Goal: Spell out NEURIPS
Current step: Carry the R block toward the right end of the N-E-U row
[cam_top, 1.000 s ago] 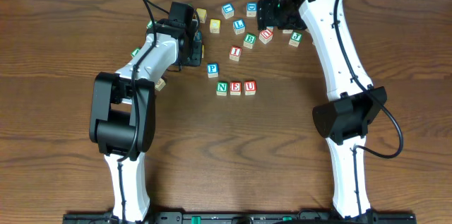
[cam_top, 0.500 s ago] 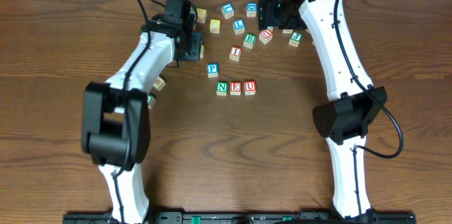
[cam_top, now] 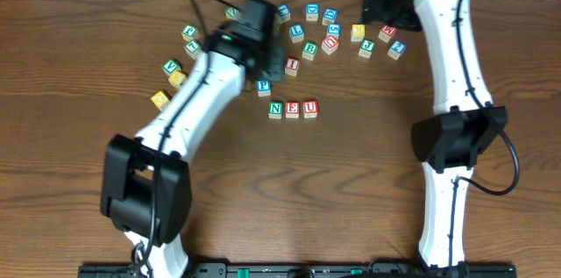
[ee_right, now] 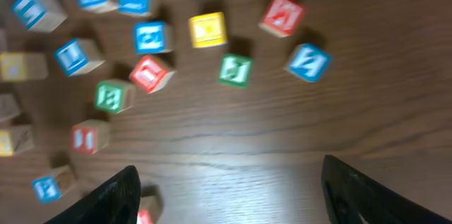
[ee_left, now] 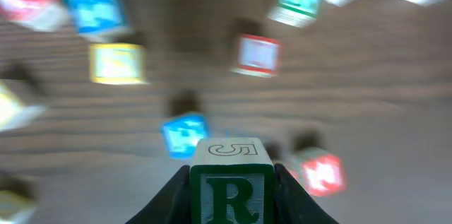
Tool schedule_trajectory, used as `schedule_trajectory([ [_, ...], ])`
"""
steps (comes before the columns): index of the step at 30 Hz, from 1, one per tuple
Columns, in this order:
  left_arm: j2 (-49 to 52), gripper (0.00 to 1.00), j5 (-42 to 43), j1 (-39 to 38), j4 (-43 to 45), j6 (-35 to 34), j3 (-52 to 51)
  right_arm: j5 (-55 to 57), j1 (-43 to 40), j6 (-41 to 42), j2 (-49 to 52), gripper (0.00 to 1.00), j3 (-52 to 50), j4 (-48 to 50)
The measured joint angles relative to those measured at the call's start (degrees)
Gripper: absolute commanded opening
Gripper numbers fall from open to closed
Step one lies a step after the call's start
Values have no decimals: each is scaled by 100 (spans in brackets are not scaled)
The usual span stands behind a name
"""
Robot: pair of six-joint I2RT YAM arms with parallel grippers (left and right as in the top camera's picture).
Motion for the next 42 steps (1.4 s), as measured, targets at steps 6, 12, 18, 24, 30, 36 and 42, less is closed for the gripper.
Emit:
schedule_trajectory([
  [6, 0, 29, 20, -837, 33, -389, 0, 4, -334, -2, 0, 77, 0, -24],
  [12, 76, 29, -114, -1460, 136, -664, 0, 9, -479, 0, 0, 78, 0, -103],
  [18, 442, 29, -315, -1832, 229, -992, 0, 7, -492, -2, 0, 78, 0, -173],
  [24, 890, 30, -529, -1847, 417, -1294, 0, 9, -492, -37, 0, 78, -2, -177],
  [30, 1141, 30, -643, -1845, 750, -1473, 0, 9, -492, -68, 0, 78, -2, -181],
  [36, 1187, 30, -734, -1843, 848, -1515, 0, 9, -492, -105, 0, 78, -2, -201],
  [42, 1305, 30, -879, -1843, 931, -1718, 0, 9, -492, -122, 0, 78, -2, -227],
])
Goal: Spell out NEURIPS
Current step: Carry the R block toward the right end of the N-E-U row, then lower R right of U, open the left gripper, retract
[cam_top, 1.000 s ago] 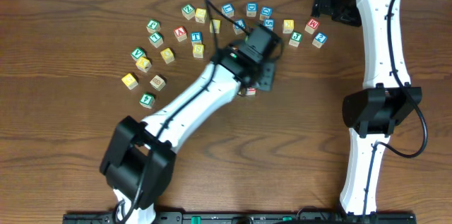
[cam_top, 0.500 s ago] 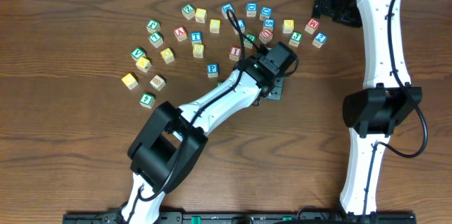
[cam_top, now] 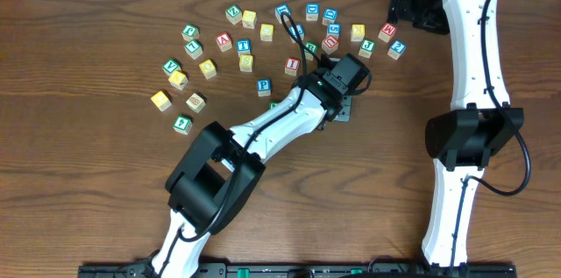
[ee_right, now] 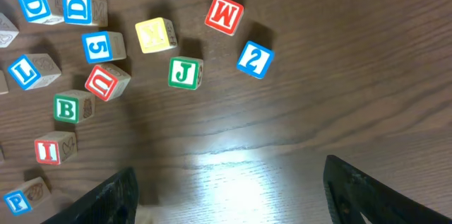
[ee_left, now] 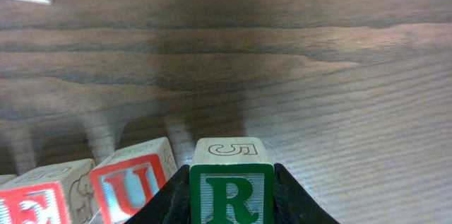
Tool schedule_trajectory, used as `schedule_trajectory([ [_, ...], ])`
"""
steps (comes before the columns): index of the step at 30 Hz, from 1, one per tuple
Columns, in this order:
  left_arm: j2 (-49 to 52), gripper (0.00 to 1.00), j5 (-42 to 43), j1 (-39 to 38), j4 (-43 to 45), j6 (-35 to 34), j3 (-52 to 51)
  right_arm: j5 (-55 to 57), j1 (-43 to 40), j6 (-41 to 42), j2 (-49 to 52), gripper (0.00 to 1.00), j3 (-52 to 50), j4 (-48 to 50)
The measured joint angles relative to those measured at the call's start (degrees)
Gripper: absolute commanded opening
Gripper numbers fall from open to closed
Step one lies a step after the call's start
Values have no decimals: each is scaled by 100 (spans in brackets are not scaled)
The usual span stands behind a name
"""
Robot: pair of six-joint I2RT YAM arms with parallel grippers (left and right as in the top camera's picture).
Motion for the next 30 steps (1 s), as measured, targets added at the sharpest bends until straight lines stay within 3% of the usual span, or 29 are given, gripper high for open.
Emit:
schedule_trajectory([
  [9, 201, 30, -33, -2, 17, -225, 0, 0, 0, -46, 0, 78, 0, -22],
  [10, 199, 36, -33, -2, 17, -229, 0, 0, 0, -46, 0, 78, -2, -24],
  [17, 201, 42, -52, -2, 22, -249, 0, 0, 0, -68, 0, 78, -2, -35],
  [30, 195, 42, -55, -2, 11, -247, 0, 0, 0, -83, 0, 78, 0, -59],
])
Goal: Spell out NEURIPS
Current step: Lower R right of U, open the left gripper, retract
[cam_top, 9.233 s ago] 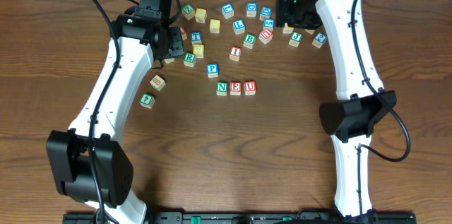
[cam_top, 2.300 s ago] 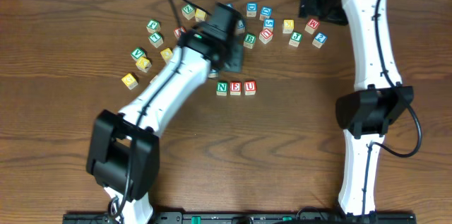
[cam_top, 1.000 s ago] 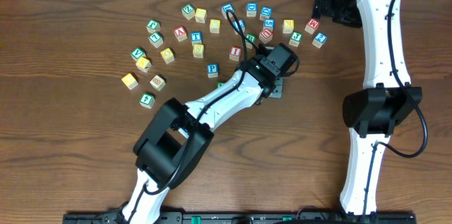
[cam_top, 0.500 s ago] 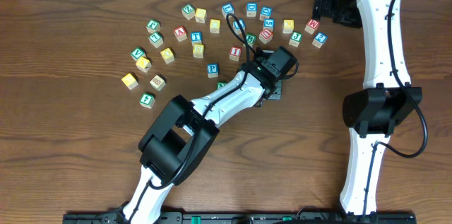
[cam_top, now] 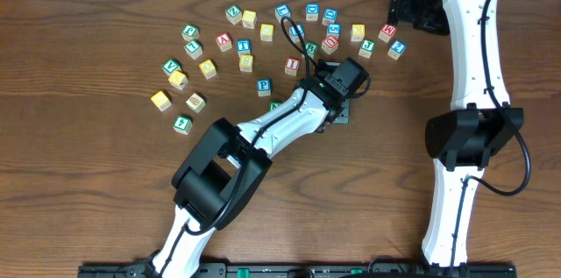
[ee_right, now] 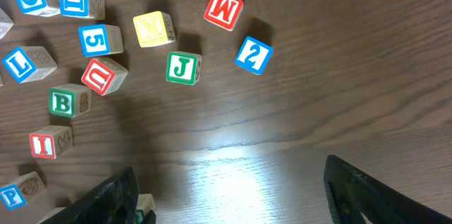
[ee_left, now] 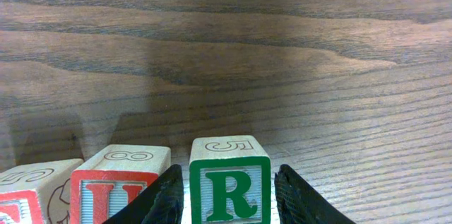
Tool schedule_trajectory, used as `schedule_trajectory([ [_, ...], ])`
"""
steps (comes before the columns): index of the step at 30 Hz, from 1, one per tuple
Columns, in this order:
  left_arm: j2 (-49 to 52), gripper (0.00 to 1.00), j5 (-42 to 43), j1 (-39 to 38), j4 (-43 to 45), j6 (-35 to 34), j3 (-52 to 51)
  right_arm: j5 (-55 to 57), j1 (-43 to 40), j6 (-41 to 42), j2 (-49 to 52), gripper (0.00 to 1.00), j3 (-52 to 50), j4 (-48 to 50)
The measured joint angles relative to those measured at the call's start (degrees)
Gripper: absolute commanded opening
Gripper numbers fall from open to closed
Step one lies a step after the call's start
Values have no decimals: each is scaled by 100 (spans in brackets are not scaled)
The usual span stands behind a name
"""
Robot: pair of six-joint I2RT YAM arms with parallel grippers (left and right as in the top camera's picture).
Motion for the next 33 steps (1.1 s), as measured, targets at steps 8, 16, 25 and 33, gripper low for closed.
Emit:
schedule_trajectory([
  [8, -516, 42, -24, 0, -127, 197, 0, 0, 0, 0, 0, 79, -2, -59],
  [16, -1541, 42, -44, 4, -566, 649, 0, -9, 0, 0, 0, 79, 0, -66],
  [25, -2323, 42, -44, 597, -1222, 957, 0, -9, 146, 0, 0, 79, -2, -15],
  [33, -2500, 42, -61, 1792, -1729, 1283, 0, -13, 494, 0, 0, 79, -2, 66],
])
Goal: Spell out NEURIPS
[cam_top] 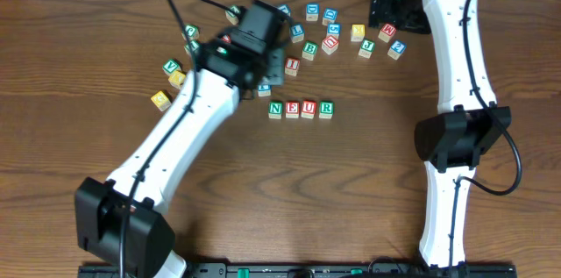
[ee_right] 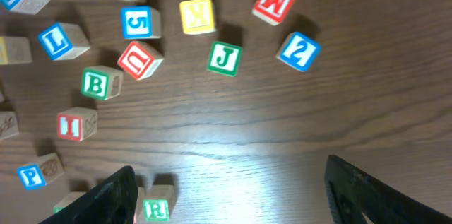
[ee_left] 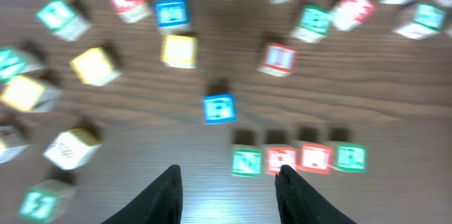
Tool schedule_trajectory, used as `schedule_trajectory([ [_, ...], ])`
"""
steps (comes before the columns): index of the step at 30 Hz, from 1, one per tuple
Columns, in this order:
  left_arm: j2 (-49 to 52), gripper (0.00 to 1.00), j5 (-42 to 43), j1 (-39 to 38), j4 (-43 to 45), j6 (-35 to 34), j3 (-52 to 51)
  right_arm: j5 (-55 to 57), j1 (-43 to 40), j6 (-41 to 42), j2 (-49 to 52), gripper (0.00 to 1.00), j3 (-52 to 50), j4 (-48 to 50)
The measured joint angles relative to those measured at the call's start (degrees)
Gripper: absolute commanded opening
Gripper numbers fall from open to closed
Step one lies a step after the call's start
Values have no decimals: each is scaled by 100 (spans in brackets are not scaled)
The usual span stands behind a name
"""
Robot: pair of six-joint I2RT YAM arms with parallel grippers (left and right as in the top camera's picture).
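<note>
Four blocks form a row on the table: green N (cam_top: pixel 275 110), red E (cam_top: pixel 292 110), red U (cam_top: pixel 308 110) and green R (cam_top: pixel 325 109). The left wrist view looks down on the same row (ee_left: pixel 298 159) from well above. My left gripper (ee_left: pixel 229 181) is open and empty, and hangs over the loose blocks up and left of the row (cam_top: pixel 272 66). A blue P (ee_left: pixel 219 108) and a red I (ee_left: pixel 279 59) lie loose just beyond the row. At the far right my right gripper (ee_right: pixel 229 189) is open and empty, high above the table (cam_top: pixel 383 8).
Loose letter blocks lie in an arc along the far side. They include green B (ee_right: pixel 101 84), a second red U (ee_right: pixel 140 59), blue 5 (ee_right: pixel 140 22), green J (ee_right: pixel 224 57), yellow K (ee_right: pixel 197 15), red M (ee_right: pixel 274 2) and blue 2 (ee_right: pixel 297 50). More lie at the left (cam_top: pixel 175 76).
My left gripper was open around the R block at the right end of the row. It is now raised and back over the loose blocks to the upper left. The R stays beside U.
First my left gripper held the R block above the loose blocks, and the row read N E U. Then it held R down beside U. Then its jaws stood open around R. Now the gripper is away and the row reads N E U R.
</note>
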Motion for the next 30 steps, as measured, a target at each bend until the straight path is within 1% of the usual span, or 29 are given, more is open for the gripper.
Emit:
schedule_trajectory([
  [6, 0, 43, -2, 612, -28, 151, 0, 2, 199, 2, 0, 80, 0, 4],
  [12, 0, 43, -4, 997, -28, 232, 0, 2, 470, 4, 0, 80, 0, 153],
  [20, 0, 43, 0, 1045, -101, 247, 0, 0, 750, 4, 0, 80, 0, 216],
  [30, 0, 42, -2, 1045, -249, 247, 0, 0, 782, 4, 0, 80, 0, 214],
])
